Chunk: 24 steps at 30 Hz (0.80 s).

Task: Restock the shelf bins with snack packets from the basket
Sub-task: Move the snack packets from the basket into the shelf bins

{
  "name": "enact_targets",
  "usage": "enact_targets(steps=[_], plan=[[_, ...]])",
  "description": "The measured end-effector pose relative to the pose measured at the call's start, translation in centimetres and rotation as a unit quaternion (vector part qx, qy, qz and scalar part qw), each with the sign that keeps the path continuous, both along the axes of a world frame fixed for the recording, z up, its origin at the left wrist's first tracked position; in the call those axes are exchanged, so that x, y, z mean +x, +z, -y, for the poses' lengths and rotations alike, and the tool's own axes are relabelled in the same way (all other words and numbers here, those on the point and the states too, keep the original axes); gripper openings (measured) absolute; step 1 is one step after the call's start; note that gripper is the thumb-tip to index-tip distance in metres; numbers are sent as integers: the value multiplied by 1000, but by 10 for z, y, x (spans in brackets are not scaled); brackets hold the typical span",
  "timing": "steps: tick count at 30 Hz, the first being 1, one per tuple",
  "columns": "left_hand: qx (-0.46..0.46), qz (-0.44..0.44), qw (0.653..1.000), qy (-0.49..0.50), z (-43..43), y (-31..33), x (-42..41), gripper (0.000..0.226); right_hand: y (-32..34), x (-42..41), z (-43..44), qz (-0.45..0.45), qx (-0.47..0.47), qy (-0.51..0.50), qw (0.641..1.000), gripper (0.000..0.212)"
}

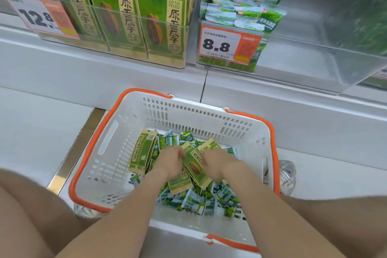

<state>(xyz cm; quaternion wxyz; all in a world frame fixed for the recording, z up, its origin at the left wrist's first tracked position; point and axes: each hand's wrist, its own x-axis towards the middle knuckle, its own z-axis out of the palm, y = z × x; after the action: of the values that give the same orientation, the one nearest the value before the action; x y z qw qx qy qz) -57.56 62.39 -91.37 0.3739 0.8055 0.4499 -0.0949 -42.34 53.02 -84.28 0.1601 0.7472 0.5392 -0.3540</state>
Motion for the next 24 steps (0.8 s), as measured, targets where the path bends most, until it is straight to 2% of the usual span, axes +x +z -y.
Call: enact_targets(steps=[4, 7, 9, 10, 12, 14, 17, 20, 22, 24], plan=[[8, 67, 993, 93, -1, 1, 11, 13, 5, 9, -1, -2, 7, -5, 1000, 15], [-22, 132, 979, 151, -4, 10, 16, 12, 13, 10, -2, 15, 15, -12, 1000, 17], [-43, 168, 971, 164, -10, 22, 17, 12, 18, 11, -6, 15, 74, -48, 996, 8], [-53, 187, 967, 164, -13, 29, 17, 14, 19, 12, -9, -5, 120, -87, 989, 23], [-74, 225, 959, 157, -22, 49, 13, 16, 28, 13, -13, -89, 212, -170, 958, 55], [-100, 262, 948, 150, -29, 70, 11, 17, 38, 14, -17, -163, 259, -222, 926, 63], [-142, 354, 905, 187, -37, 109, 5, 16, 59, 16, -24, -248, 302, -258, 883, 30], [-191, 410, 871, 193, -44, 147, -13, 29, 87, 9, -32, -335, 346, -284, 829, 20], [-217, 370, 890, 155, -49, 164, -29, 49, 106, -2, -36, -354, 401, -299, 790, 19], [-235, 310, 917, 91, -48, 178, -44, 64, 121, -13, -39, -360, 467, -331, 736, 16]])
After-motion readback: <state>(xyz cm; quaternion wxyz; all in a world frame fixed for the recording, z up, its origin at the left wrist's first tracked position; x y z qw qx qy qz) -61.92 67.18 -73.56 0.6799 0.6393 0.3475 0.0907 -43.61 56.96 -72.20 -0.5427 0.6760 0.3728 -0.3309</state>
